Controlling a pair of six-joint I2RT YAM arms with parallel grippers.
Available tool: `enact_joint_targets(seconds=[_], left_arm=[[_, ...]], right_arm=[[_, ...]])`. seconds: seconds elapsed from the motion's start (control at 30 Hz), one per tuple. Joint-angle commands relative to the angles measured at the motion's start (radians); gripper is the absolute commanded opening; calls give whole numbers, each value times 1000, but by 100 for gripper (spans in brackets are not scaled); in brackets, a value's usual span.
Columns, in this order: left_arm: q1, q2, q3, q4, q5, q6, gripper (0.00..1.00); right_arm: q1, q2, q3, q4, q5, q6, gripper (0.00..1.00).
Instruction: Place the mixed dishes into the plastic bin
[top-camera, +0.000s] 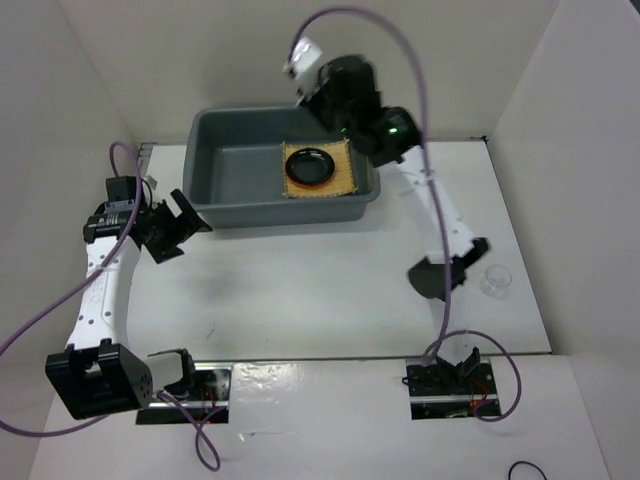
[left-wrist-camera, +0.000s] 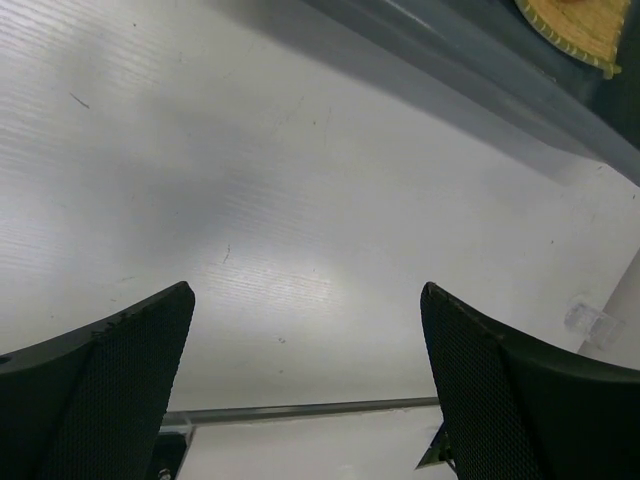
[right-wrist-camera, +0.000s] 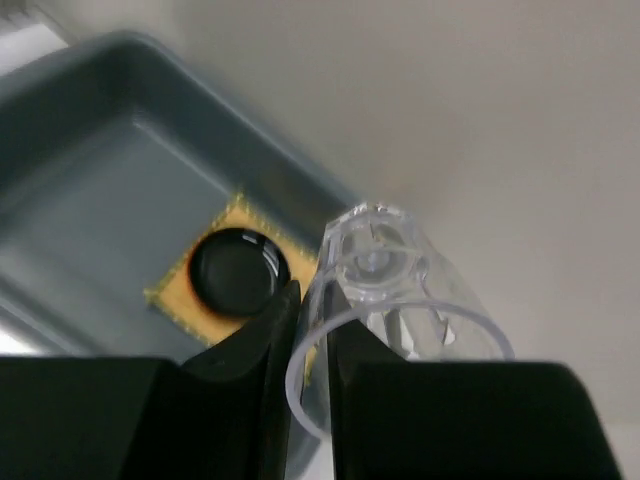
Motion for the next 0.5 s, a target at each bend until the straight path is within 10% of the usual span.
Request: enact_joint_targets(seconds=[0.0,0.13,0.47], left_arm=[[8,-55,6,68,-15,50,100],[8,-75,6,45,-58,83,100],[-12,-133,-69,25,-79,83,100]], right_arm=[[91,252,155,-265,14,-111,0],[142,418,413,-298,-127,-178,0],[193,590,419,-273,-138,-290,0]])
